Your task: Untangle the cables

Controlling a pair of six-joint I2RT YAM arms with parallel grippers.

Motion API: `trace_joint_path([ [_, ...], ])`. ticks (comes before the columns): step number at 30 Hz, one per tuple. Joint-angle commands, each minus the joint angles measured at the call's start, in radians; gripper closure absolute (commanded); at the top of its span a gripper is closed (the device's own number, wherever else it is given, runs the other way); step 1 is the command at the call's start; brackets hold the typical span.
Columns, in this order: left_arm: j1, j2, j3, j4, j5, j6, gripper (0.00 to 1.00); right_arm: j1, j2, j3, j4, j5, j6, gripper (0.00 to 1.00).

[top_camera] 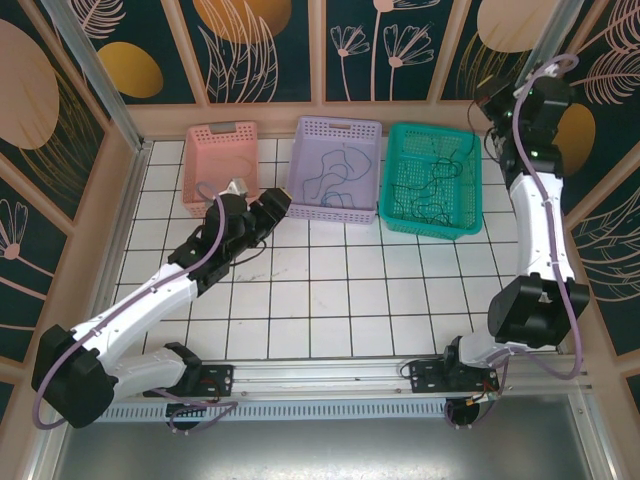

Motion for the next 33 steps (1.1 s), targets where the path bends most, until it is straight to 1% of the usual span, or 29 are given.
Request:
trace_joint_path([
  [1, 0.004, -0.010, 0.041, -0.025, 0.015, 0.072, 0.40, -0.004, 0.020, -0.087, -0.030, -0.046, -0.037, 1.00],
  [4, 0.004, 0.001, 0.044, -0.015, 0.033, 0.073, 0.40, -0.003, 0.078, -0.130, -0.082, -0.065, -0.058, 1.00],
  [7, 0.004, 0.016, 0.053, -0.013, 0.050, 0.076, 0.41, 0.007, 0.153, -0.121, -0.154, -0.077, -0.101, 1.00],
  [9, 0.004, 0.021, 0.056, -0.014, 0.051, 0.075, 0.41, 0.018, 0.213, -0.089, -0.216, -0.056, -0.149, 1.00],
  [12, 0.004, 0.027, 0.061, -0.009, 0.058, 0.079, 0.41, 0.028, 0.305, -0.040, -0.263, -0.031, -0.209, 1.00],
  [16, 0.003, 0.035, 0.068, -0.013, 0.066, 0.084, 0.42, 0.028, 0.447, 0.063, -0.322, -0.036, -0.242, 1.00],
  [17, 0.003, 0.037, 0.071, -0.015, 0.065, 0.088, 0.42, 0.032, 0.485, 0.102, -0.342, -0.038, -0.250, 0.94],
  [18, 0.004, 0.037, 0.074, -0.019, 0.065, 0.092, 0.42, 0.036, 0.521, 0.142, -0.360, -0.035, -0.261, 0.84],
  [21, 0.004, 0.035, 0.094, -0.053, 0.055, 0.117, 0.41, 0.050, 0.596, 0.278, -0.449, 0.010, -0.295, 0.60],
  [24, 0.004, 0.031, 0.111, -0.086, 0.038, 0.147, 0.39, 0.058, 0.610, 0.357, -0.479, 0.049, -0.305, 0.46],
  [26, 0.003, 0.029, 0.120, -0.101, 0.031, 0.158, 0.39, 0.060, 0.613, 0.402, -0.497, 0.059, -0.310, 0.41],
  [28, 0.003, 0.031, 0.125, -0.105, 0.031, 0.165, 0.38, 0.060, 0.614, 0.442, -0.524, 0.069, -0.317, 0.39],
  [33, 0.004, 0.037, 0.125, -0.122, 0.028, 0.185, 0.37, 0.073, 0.565, 0.501, -0.569, 0.138, -0.341, 0.38],
])
